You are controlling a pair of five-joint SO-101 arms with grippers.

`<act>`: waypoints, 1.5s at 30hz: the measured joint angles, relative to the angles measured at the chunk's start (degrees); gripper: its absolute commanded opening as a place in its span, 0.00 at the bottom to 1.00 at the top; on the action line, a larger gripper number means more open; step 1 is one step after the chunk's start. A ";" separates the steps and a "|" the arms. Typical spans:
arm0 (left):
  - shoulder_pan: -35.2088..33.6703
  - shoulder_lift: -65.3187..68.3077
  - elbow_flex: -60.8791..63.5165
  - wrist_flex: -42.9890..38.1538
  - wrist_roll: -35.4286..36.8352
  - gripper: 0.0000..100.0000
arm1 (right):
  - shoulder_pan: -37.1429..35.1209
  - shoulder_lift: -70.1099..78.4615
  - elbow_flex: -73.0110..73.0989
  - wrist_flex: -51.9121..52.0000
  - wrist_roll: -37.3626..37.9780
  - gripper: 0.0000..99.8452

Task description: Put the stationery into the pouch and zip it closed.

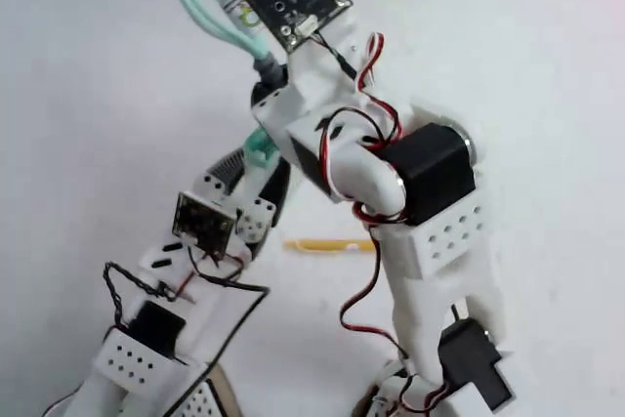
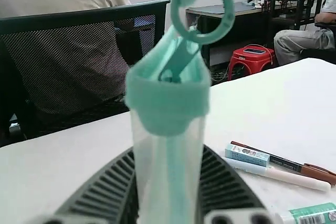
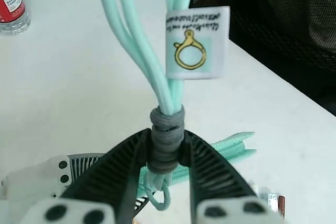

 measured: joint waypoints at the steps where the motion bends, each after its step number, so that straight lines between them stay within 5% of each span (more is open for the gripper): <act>1: 0.00 0.00 0.00 0.00 0.00 0.09 | 0.00 0.00 0.00 -0.18 0.00 0.02; 20: 2.90 -0.70 -0.18 2.46 -0.09 0.09 | 9.05 14.59 0.09 -13.01 0.00 0.02; 45: 3.08 -0.79 -0.18 2.64 -0.09 0.09 | 18.99 15.47 0.09 -15.65 0.00 0.02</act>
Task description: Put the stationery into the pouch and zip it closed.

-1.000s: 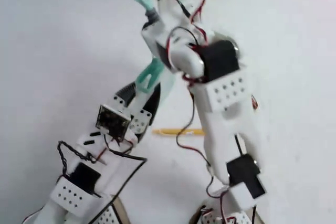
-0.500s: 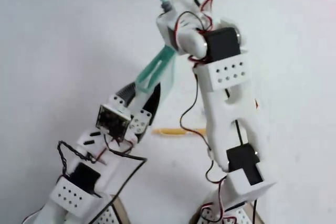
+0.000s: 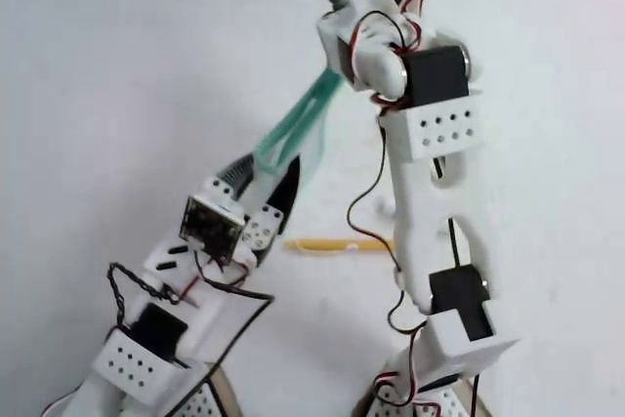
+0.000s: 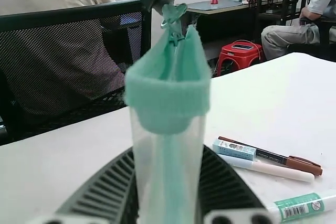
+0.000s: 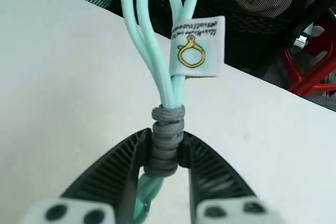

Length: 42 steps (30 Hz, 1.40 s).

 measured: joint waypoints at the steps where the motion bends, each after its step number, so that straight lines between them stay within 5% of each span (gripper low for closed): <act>1: 0.00 0.00 0.00 0.00 0.00 0.09 | 0.00 0.00 0.00 0.00 0.00 0.02; 10: 0.00 0.00 0.00 0.00 0.00 0.09 | 1.14 0.00 0.00 2.90 0.00 0.24; 18: 0.53 -0.26 3.08 -3.69 -7.82 0.09 | 7.91 0.09 -1.58 6.51 0.00 0.20; 30: -0.79 -0.26 4.57 -7.21 -8.70 0.09 | 19.52 -1.93 8.09 13.98 0.00 0.12; 42: -7.74 -0.18 4.13 -7.21 -3.96 0.09 | 22.15 -1.93 46.77 -8.79 4.22 0.08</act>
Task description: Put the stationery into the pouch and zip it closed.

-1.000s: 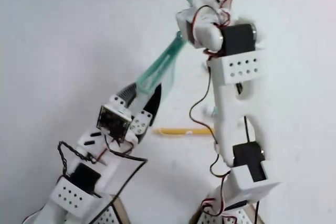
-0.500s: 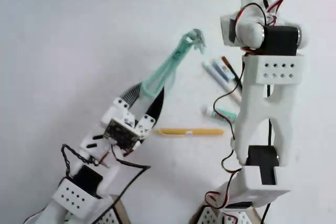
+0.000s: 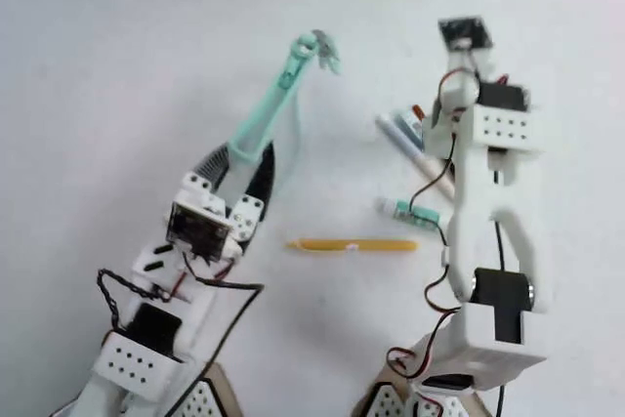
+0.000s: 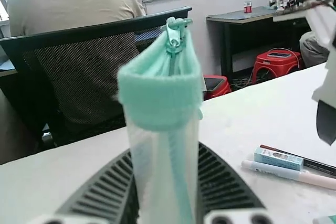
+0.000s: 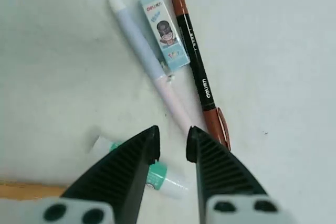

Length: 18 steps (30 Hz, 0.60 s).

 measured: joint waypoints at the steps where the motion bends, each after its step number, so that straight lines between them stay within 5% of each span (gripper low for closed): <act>1: 0.00 0.00 0.00 0.00 0.18 0.09 | 0.00 0.00 2.37 -2.73 0.00 0.08; 10: -0.09 0.00 -0.09 0.00 0.79 0.09 | -1.58 0.00 19.87 -22.07 0.00 0.08; 18: -1.23 15.30 -11.34 2.73 2.73 0.09 | -0.70 -0.53 21.19 -24.00 0.18 0.08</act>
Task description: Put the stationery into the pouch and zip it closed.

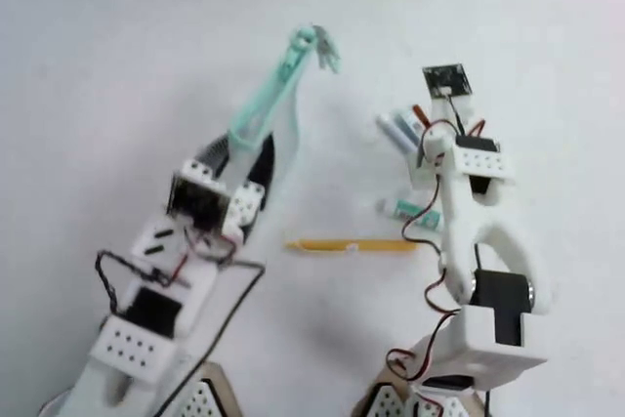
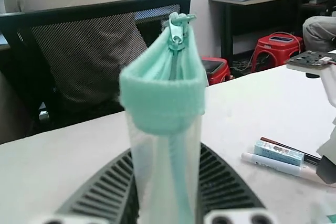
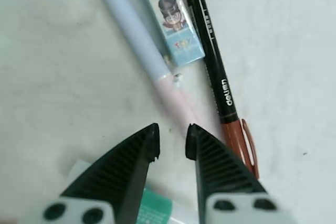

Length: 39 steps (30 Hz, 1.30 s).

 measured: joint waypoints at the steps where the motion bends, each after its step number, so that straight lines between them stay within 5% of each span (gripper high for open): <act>1: -0.26 3.60 -2.29 0.09 0.18 0.09 | 0.00 -0.35 0.26 0.00 0.26 0.08; 7: -0.79 18.55 -11.08 0.00 0.18 0.09 | -2.64 -9.14 6.86 0.18 4.22 0.08; 17: -0.79 15.38 -9.14 0.09 0.18 0.09 | -10.37 -29.71 25.67 -4.57 18.90 0.08; 39: -3.43 8.88 -5.54 0.18 0.26 0.09 | -11.16 -3.87 7.21 5.27 23.74 0.08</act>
